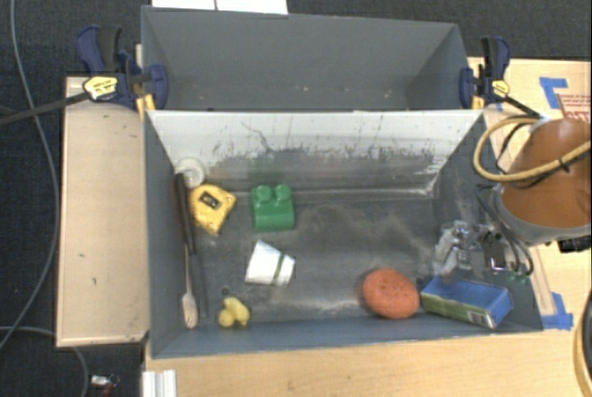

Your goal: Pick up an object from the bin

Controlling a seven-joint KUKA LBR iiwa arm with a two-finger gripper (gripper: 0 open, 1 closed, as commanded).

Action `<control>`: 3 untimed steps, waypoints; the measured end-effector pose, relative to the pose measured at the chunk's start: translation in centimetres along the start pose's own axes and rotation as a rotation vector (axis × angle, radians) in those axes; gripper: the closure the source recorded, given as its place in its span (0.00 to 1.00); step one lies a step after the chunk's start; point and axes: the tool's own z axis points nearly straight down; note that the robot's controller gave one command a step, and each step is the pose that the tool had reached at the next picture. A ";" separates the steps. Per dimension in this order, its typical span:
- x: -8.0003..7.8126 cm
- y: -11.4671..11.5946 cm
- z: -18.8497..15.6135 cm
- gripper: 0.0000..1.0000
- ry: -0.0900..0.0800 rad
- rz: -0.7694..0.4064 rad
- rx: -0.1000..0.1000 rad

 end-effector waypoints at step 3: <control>1.3 1.5 0.3 1.00 0.016 -0.054 -0.002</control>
Offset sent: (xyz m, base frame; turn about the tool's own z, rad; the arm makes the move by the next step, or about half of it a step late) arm -0.0062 0.0131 -0.0286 -0.0060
